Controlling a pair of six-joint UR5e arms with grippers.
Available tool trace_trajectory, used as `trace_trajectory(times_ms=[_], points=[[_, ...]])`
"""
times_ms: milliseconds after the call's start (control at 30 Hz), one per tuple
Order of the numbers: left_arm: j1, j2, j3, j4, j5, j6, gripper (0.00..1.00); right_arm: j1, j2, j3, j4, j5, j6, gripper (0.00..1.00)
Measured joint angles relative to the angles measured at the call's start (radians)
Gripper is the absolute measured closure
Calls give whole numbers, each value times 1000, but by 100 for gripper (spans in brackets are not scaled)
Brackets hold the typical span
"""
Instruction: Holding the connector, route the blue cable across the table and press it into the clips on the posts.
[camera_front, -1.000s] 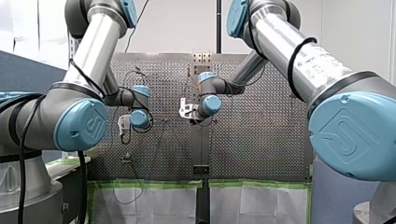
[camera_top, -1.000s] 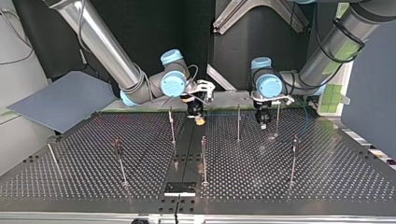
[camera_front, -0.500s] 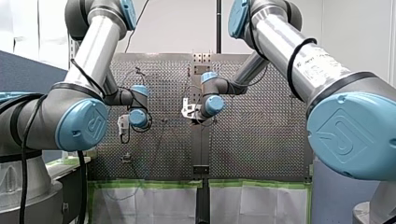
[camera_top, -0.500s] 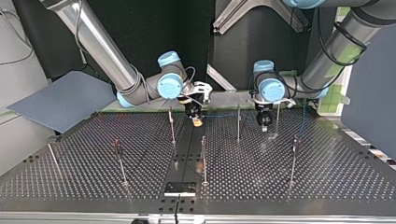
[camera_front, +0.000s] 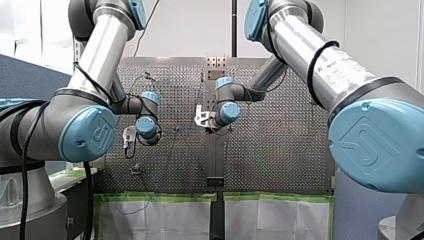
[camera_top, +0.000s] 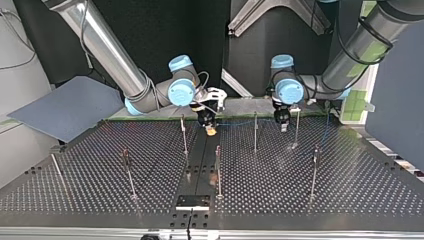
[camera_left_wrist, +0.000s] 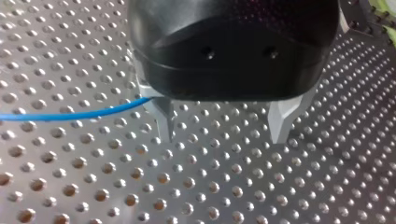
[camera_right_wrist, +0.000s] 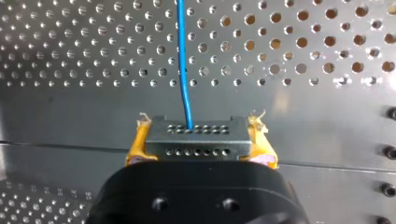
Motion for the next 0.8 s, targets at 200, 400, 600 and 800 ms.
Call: trace_trajectory(times_ms=[200,400,600,800], points=[[-8,49,-51,45,23,-44,0,-4,0,0,3,0,0,100],[-19,94,-96,88,45,-61,0,-9,0,0,8,-1,5,100],[-36,150,-151,115,46,-63,0,-14,0,0,13,0,7,100],[-60,201,-203,158,45,-93,0,-15,0,0,18,2,7,100]])
